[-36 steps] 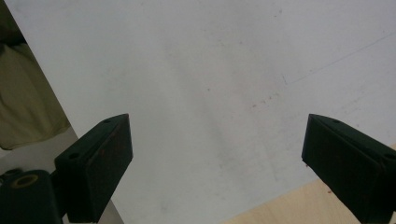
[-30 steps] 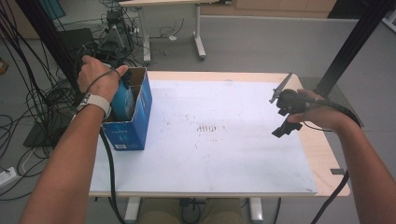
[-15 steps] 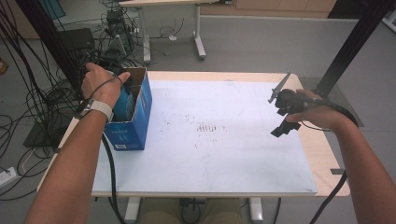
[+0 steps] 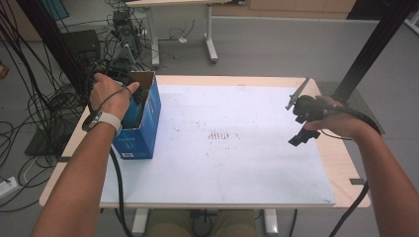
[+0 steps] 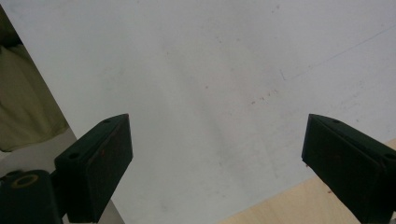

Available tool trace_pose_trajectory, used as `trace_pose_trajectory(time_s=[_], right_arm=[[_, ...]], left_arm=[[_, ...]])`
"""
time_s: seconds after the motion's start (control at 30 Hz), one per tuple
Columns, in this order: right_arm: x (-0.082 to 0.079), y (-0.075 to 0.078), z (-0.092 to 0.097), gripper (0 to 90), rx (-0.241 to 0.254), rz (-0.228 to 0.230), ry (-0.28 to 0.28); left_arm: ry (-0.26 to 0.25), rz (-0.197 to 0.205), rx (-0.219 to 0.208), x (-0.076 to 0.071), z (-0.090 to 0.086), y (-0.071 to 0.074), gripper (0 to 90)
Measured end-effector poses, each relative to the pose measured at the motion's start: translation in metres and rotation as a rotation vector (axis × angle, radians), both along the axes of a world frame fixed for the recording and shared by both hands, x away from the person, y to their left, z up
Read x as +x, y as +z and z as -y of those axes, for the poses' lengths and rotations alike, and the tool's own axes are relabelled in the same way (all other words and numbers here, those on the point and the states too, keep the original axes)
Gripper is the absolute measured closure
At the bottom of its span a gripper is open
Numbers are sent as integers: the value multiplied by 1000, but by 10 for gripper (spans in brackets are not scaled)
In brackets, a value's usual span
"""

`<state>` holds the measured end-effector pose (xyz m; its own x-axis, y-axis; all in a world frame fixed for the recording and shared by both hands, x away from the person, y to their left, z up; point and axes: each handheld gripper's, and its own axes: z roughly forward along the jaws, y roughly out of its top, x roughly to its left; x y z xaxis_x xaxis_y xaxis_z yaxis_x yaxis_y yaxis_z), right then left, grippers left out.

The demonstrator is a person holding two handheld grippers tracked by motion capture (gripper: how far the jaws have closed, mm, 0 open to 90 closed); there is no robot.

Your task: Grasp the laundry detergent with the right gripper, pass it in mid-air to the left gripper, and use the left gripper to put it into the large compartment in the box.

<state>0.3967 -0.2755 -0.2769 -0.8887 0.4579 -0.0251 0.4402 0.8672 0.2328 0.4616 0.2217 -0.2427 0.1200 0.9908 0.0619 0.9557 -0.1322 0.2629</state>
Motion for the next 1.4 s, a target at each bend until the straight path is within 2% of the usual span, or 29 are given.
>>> trace_pose_trajectory(time_s=[0.1, 0.67, 1.4], right_arm=[[0, 0, 1, 86, 1, 11, -1], [0, -3, 2, 85, 5, 4, -11], [1, -4, 0, 85, 5, 0, -9]], left_arm=[[-9, -8, 1, 0, 0, -2, 377], [-12, -5, -1, 2, -3, -13, 376], [-14, -28, -6, 4, -5, -25, 375]])
